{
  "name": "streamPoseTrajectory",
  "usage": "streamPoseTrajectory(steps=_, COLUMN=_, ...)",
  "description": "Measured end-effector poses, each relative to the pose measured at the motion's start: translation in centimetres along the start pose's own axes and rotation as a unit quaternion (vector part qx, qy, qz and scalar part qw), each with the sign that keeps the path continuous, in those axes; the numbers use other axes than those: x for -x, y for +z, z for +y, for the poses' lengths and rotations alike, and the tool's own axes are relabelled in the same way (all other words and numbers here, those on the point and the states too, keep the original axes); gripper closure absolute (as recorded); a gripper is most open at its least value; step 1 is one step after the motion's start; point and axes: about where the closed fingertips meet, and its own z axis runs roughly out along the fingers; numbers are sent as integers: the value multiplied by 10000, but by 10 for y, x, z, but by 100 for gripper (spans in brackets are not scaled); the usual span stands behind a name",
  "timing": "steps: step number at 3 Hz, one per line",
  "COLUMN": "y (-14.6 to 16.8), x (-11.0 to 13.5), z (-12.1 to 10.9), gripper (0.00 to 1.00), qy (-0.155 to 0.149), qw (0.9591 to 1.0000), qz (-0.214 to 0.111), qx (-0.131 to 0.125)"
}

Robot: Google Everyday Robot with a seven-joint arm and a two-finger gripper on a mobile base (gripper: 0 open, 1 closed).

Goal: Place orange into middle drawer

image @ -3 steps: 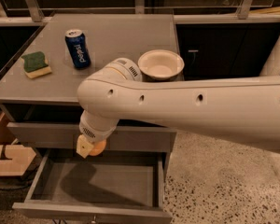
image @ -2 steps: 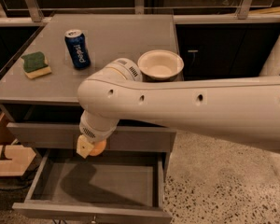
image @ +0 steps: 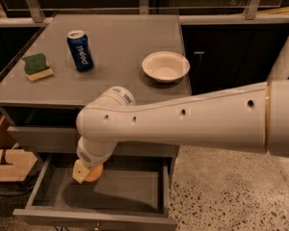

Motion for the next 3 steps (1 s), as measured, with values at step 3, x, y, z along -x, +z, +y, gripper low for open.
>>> streamPoseTrajectory(steps=3, y=60, x=-18, z=2, gripper=100, qy=628, qw=9980, qz=67, qx=92)
